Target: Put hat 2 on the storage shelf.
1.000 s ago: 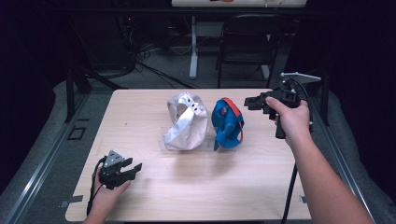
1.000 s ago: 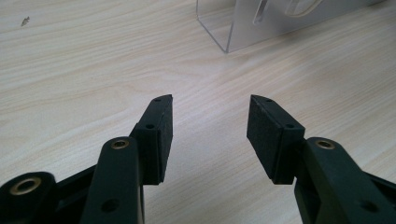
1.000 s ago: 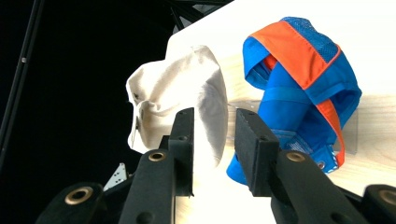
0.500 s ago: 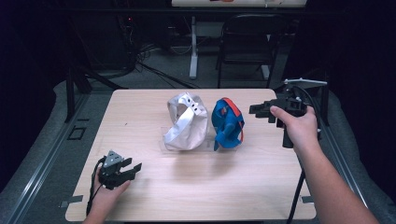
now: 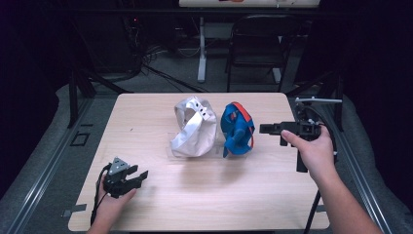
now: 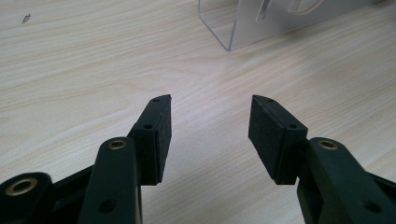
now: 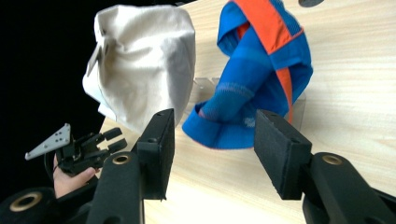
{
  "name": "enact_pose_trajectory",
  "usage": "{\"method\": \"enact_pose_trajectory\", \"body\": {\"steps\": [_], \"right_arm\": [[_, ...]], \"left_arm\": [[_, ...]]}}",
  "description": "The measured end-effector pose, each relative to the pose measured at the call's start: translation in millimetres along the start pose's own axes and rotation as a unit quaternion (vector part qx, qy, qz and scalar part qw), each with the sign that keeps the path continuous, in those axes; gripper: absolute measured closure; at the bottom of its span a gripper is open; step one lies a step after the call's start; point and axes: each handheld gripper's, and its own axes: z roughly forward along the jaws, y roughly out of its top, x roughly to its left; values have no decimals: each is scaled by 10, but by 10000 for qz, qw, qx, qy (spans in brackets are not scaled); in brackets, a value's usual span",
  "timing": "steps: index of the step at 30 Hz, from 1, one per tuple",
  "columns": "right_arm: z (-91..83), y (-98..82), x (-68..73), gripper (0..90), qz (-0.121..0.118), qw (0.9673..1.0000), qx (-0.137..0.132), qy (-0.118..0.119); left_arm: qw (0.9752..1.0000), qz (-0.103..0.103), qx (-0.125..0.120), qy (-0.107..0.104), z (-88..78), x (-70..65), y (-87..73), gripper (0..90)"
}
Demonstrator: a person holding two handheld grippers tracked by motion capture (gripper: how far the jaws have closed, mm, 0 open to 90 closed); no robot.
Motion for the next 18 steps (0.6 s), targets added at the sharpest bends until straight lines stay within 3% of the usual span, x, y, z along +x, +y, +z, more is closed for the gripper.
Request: {"method": "enact_pose_trajectory", "body": {"steps": [3, 8, 18], "right_arm": [[21, -110, -66, 484, -46, 10000, -24, 66], [98, -334, -237, 495, -109, 9999, -65, -86], [336, -904, -491, 503, -131, 9998, -180, 15]], "left_arm": [[10000, -6, 7, -1, 0, -5, -2, 496], [10000, 3, -1, -6, 7, -3, -5, 491], [10000, -3, 14, 0, 19, -3, -11, 489]]}}
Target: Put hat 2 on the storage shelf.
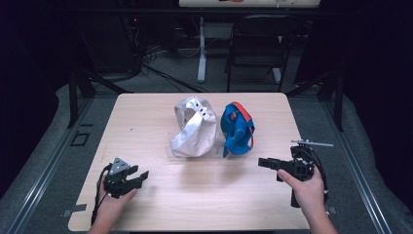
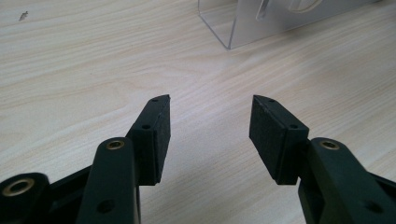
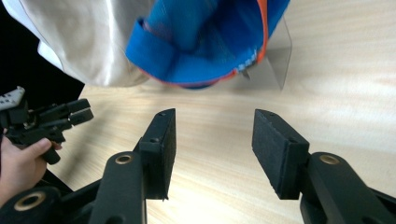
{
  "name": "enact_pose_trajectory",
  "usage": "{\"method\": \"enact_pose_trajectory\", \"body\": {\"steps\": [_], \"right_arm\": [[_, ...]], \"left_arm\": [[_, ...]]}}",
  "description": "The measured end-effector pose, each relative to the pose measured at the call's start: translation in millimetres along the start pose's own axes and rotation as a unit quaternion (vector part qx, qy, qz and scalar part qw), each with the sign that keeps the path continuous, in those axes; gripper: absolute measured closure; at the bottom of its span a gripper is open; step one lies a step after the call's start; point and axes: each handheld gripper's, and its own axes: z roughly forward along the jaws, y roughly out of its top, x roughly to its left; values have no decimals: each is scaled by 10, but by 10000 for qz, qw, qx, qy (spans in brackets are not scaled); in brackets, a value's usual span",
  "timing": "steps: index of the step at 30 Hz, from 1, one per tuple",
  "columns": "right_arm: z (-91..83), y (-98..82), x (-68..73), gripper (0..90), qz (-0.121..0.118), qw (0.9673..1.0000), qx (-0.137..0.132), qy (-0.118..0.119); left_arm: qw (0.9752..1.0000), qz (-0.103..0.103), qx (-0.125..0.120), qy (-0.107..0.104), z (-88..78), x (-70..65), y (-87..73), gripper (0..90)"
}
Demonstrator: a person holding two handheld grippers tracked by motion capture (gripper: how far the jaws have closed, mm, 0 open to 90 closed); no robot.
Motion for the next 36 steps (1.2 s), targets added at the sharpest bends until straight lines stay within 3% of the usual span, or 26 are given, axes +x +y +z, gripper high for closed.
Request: {"method": "enact_pose_trajectory", "body": {"steps": [5, 13, 17, 22, 30, 36], "right_arm": [[96, -248, -85, 510, 40, 9999, -89, 58], [256, -467, -136, 516, 10, 9999, -155, 18], [285, -532, -143, 513, -125, 9996, -258, -9], [368, -627, -186, 503, -106, 9991, -388, -89], [470, -752, -262, 495, -273, 9985, -418, -207], [521, -773, -274, 478, -258, 9969, -636, -374]], "left_arm": [[10000, -18, 34, -13, 2, 8, -1, 489], [10000, -19, 26, -15, 4, 9, -3, 488], [10000, -7, 8, -3, 8, 13, -5, 488], [10000, -19, 3, -16, 9, 16, -4, 487], [10000, 2, 52, -54, 25, 7, -5, 486], [10000, 9, 54, -53, 48, 2, -11, 484]]}}
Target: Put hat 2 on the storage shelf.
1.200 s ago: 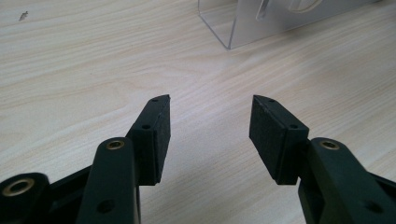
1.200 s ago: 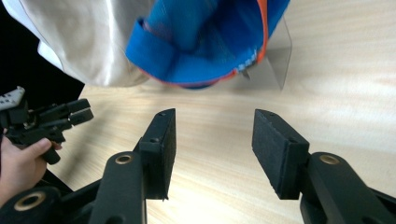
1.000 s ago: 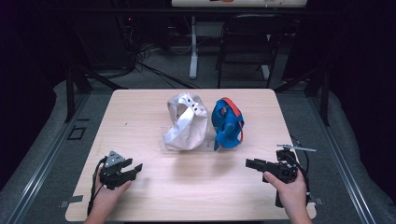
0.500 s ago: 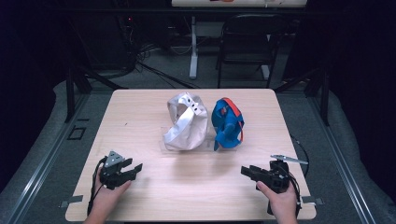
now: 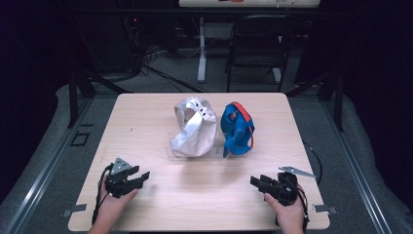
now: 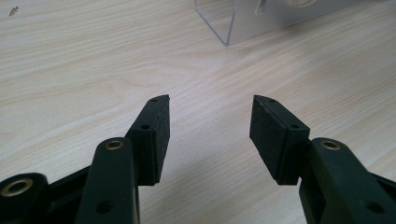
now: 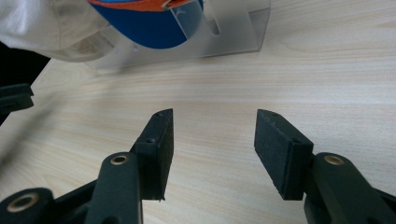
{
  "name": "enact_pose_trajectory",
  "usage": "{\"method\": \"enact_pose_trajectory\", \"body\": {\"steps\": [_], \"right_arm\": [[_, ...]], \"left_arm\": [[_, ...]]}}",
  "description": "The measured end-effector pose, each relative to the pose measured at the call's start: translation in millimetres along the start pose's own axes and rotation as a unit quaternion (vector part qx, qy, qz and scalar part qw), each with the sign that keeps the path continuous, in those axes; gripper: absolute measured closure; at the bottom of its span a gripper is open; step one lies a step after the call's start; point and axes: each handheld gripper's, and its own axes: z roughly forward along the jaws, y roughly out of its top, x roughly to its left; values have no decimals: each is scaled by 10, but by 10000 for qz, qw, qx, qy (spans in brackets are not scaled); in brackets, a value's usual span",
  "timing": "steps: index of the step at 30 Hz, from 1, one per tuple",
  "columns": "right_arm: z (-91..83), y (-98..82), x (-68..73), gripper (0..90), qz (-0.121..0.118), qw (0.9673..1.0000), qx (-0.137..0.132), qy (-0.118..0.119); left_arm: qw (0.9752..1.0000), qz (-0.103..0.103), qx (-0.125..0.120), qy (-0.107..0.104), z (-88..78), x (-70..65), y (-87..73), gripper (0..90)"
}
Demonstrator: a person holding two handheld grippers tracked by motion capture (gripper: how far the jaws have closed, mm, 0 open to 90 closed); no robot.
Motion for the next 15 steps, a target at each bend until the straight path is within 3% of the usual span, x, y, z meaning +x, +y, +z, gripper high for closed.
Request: {"method": "enact_pose_trajectory", "body": {"steps": [11, 15], "right_arm": [[-66, 5, -134, 474, 289, 9992, -256, -125], [-83, 3, -178, 474, 411, 9983, -361, -176]], "left_arm": [[10000, 1, 6, -21, 18, -27, 1, 478], [9999, 109, 21, 7, 29, -68, 19, 484]]}}
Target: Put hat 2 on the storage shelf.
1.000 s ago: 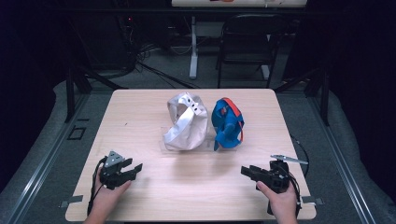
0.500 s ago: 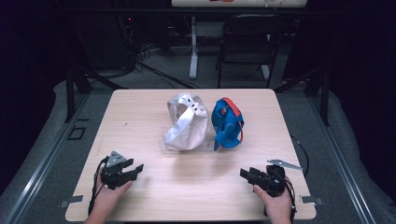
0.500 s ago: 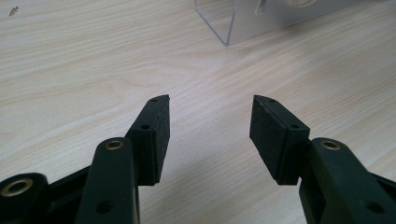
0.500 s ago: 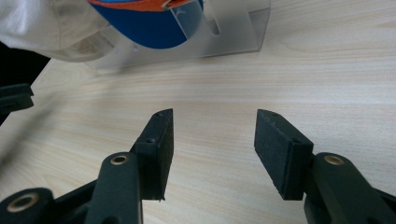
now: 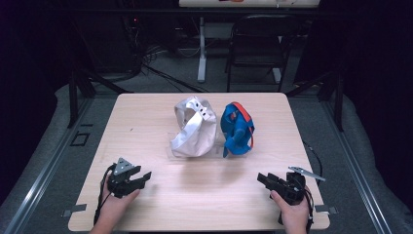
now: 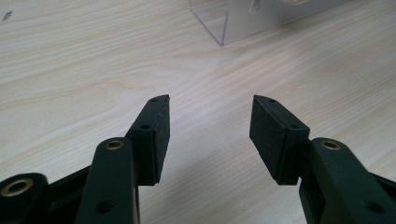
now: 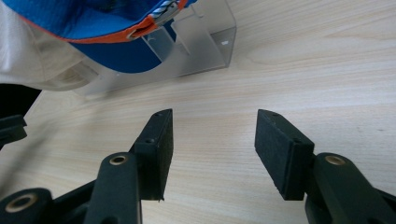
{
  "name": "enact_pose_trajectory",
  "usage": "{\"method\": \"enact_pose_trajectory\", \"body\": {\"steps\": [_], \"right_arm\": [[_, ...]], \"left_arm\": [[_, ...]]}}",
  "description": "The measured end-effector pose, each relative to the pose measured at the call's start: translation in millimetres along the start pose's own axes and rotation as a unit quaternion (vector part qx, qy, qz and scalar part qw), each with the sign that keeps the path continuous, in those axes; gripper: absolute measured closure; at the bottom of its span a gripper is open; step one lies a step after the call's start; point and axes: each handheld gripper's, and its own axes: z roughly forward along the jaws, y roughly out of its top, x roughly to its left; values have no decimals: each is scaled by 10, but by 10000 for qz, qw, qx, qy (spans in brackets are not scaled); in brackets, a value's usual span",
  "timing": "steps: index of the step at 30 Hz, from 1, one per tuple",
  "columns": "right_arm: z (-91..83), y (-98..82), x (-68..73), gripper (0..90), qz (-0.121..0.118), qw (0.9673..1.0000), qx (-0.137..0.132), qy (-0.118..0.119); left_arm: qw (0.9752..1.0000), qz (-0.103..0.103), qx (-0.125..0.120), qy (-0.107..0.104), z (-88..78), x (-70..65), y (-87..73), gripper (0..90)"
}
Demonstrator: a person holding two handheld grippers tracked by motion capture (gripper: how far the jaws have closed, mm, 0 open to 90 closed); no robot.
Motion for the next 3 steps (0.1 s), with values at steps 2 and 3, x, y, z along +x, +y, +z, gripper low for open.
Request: {"method": "enact_pose_trajectory", "body": {"steps": [2, 3], "right_arm": [[-11, 0, -32, 474, 26, 10000, 3, -37], [-13, 0, -40, 475, 65, 10000, -25, -46]], "left_arm": [[10000, 30, -46, -77, 0, -60, 19, 485], [9998, 102, -76, -119, -3, -107, 37, 485]]}}
